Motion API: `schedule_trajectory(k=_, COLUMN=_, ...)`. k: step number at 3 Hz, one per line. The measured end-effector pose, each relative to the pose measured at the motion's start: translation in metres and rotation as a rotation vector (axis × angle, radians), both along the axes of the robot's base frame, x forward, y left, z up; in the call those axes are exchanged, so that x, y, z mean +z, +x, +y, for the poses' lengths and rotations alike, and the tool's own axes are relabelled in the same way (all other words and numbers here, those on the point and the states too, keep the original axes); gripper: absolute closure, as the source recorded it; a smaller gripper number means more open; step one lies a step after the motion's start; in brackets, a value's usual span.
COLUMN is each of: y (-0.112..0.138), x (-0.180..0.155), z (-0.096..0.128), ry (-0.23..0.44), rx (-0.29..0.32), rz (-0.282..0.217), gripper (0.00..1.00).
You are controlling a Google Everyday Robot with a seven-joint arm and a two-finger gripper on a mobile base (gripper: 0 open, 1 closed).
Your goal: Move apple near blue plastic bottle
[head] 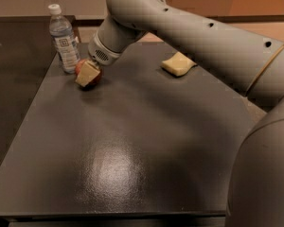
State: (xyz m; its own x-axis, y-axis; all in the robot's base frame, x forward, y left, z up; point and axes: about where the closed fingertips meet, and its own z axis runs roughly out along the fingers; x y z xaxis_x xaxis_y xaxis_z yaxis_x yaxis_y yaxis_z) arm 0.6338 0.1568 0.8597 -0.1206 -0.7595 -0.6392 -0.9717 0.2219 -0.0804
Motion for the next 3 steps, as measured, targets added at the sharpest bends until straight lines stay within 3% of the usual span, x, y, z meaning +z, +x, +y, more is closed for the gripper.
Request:
schedule_trajectory(k=1, y=-0.0008, x=-0.0002, z=0.0014, ry=-0.001, rx=0.003, rz=0.001, gripper=0.14)
schedule_trajectory(k=2, y=-0.0015, x=-0.0014, z=0.0028, ry=-0.002, rx=0.006, rz=0.003, gripper=0.0)
schedule_trajectory(k=3, y=-0.0015, x=-0.0014, z=0.0029, ry=-0.002, rx=0.006, rz=0.003, gripper=0.0)
